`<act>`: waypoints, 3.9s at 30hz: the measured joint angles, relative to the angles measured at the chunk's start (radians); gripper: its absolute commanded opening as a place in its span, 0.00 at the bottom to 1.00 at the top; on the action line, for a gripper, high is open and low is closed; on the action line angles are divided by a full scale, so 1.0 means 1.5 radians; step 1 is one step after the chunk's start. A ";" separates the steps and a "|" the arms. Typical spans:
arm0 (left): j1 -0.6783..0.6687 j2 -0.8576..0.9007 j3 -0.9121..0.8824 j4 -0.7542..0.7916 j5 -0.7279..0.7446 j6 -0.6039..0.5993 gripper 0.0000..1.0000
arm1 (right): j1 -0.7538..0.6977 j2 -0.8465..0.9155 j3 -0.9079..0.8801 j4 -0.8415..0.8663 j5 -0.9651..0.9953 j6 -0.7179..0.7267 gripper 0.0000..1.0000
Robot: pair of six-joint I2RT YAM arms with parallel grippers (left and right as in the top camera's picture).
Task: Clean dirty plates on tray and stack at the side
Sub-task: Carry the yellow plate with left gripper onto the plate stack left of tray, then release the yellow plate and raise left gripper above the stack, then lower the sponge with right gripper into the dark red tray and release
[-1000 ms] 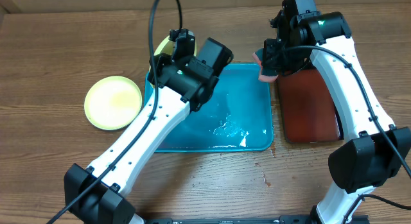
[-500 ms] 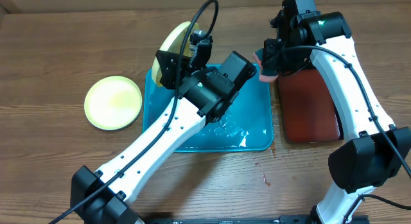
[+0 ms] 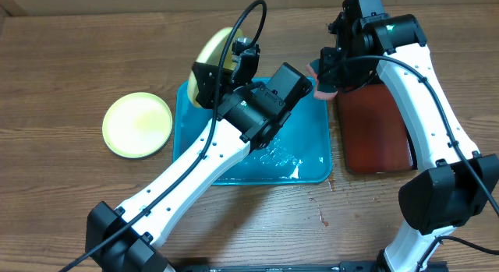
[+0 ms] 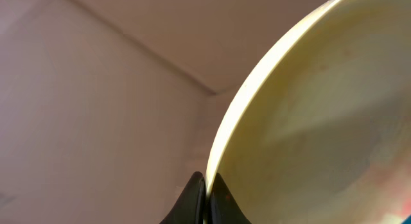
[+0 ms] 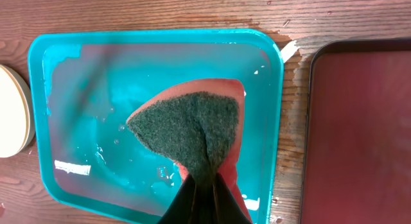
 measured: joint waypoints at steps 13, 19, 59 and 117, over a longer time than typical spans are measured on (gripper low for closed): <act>0.187 0.000 -0.032 -0.007 0.533 0.021 0.04 | 0.000 0.000 0.000 -0.001 0.000 0.000 0.04; 0.371 0.000 -0.033 -0.009 0.776 0.032 0.04 | 0.000 0.000 0.000 -0.001 0.000 0.000 0.04; 0.819 0.000 -0.342 0.270 0.997 -0.024 0.36 | 0.000 0.000 0.000 -0.002 0.000 0.000 0.04; 0.423 -0.001 -0.132 0.170 0.975 0.066 1.00 | -0.154 0.009 -0.355 0.190 0.174 -0.139 0.95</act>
